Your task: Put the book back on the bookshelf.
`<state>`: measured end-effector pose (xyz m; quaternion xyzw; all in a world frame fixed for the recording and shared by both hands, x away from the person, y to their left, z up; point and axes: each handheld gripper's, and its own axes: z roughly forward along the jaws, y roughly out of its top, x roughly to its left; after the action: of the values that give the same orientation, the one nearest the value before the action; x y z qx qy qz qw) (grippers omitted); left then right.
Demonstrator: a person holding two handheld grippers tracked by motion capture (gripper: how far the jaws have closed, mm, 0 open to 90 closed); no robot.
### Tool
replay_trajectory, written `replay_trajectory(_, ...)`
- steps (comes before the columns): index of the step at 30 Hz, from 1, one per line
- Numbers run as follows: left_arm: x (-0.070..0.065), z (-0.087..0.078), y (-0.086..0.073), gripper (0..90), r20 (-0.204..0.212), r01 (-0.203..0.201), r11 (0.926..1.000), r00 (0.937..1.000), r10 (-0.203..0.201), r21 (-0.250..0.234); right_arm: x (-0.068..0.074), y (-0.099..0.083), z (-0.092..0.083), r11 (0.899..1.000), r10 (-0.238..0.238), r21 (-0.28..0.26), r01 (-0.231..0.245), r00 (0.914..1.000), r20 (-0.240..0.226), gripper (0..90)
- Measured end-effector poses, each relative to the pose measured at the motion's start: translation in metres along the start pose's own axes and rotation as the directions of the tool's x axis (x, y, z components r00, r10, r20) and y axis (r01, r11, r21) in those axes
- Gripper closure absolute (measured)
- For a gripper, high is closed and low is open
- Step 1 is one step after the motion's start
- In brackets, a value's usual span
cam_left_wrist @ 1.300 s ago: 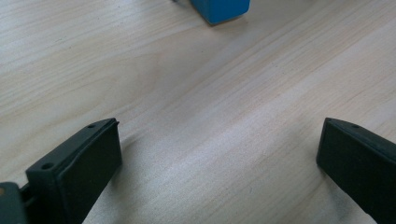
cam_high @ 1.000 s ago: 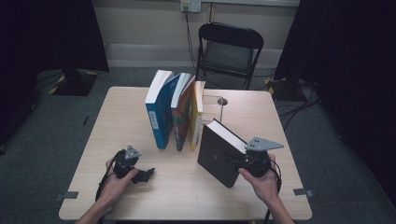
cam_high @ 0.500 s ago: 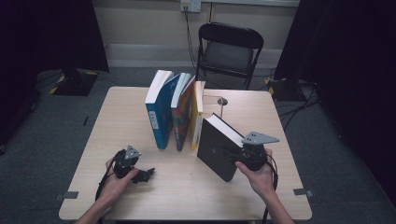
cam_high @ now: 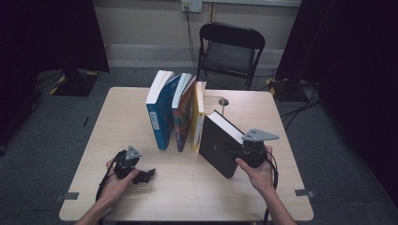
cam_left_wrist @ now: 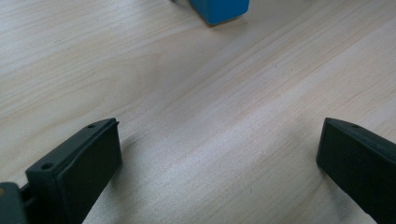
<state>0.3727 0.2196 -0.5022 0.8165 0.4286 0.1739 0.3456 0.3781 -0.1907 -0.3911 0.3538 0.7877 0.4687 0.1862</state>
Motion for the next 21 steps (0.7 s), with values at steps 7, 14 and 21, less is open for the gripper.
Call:
replay_trajectory(7,0.0,0.0,0.0,0.0,0.0,0.0,1.0,1.0,0.0,0.0,-0.002,0.002,0.0,1.0,-0.002,0.016,0.002,1.0,-0.005,51.0)
replay_trajectory(14,0.0,0.0,0.0,0.0,0.0,0.001,1.0,1.0,-0.001,0.0,0.0,0.02,-0.007,0.998,0.005,0.057,-0.004,0.9999,-0.015,46.4)
replay_trajectory(21,0.0,0.0,0.0,0.0,0.0,0.001,1.0,1.0,-0.001,0.0,-0.001,0.037,-0.012,0.988,0.029,0.153,-0.024,0.9991,-0.032,45.3)
